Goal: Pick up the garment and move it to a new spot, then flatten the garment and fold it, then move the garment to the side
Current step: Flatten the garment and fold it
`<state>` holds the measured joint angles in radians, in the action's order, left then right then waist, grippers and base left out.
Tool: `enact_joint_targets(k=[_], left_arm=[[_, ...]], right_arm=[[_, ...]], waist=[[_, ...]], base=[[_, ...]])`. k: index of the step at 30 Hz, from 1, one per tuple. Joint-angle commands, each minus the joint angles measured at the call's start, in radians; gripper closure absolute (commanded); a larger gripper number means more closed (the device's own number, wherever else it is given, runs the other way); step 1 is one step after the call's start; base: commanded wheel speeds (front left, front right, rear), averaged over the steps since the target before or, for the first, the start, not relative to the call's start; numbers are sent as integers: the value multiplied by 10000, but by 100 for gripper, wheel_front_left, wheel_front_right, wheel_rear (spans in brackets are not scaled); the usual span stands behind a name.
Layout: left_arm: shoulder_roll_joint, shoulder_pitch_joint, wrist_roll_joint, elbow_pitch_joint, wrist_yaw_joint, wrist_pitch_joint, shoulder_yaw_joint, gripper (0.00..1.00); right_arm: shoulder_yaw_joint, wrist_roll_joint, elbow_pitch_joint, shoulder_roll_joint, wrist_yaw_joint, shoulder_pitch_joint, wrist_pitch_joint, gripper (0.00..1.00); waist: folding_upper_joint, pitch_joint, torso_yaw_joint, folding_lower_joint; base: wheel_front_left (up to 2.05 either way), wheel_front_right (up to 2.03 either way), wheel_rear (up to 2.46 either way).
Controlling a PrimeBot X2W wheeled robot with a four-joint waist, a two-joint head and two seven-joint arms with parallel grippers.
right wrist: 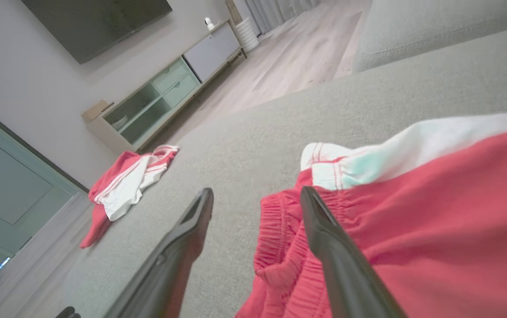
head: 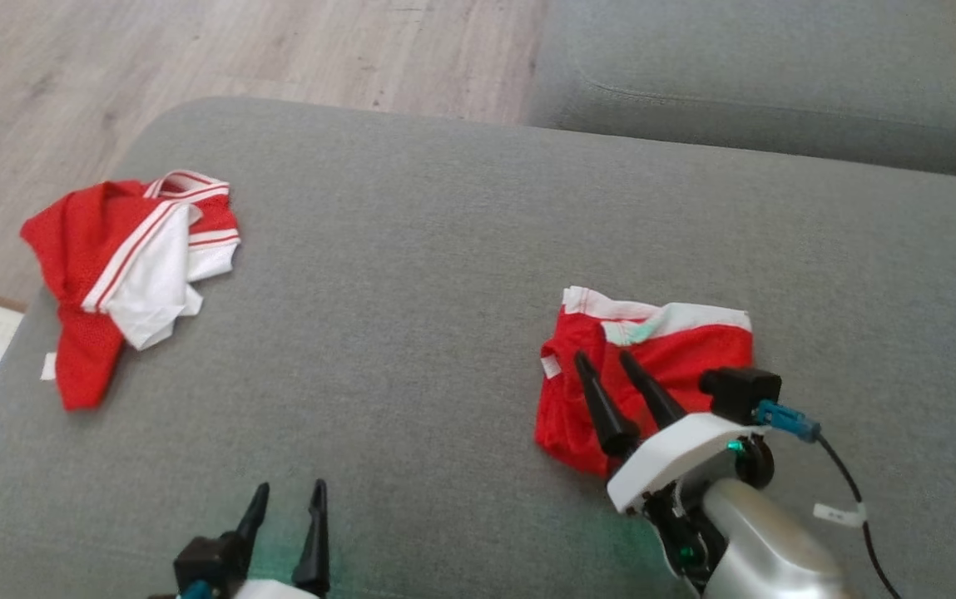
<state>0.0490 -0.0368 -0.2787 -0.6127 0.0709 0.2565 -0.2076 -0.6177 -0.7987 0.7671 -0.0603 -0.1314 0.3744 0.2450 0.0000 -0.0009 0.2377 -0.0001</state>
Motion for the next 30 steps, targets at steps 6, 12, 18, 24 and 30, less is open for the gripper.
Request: enact_joint_targets(k=[6,12,18,24,30], left_arm=[[12,-355,271,640,-125,53,639,0],[12,-407,754,1105,-284,53,767,0],[12,-15,1242,1625,-513,53,1046,0],[12,600,1351,2021,-639,53,1103,0],[12,792,1297,2089,-662,53,989,0]], right_arm=[[1398,1897,-1224,100,7,77,164,0],[3777,4373,-2177,100,7,-1027,166,0],[4689,5619,-2469,100,7,-1981,167,0],[4813,5831,-2243,100,7,-2590,167,0],[4800,5808,-2190,100,7,-2696,167,0]], waist=[[0,19,-748,1],[0,-35,-1439,1],[0,-257,-1922,1],[0,-413,-1974,1],[0,-344,-1830,1]], base=[[0,0,0],[0,0,0],[0,0,0],[0,0,0],[0,0,0]])
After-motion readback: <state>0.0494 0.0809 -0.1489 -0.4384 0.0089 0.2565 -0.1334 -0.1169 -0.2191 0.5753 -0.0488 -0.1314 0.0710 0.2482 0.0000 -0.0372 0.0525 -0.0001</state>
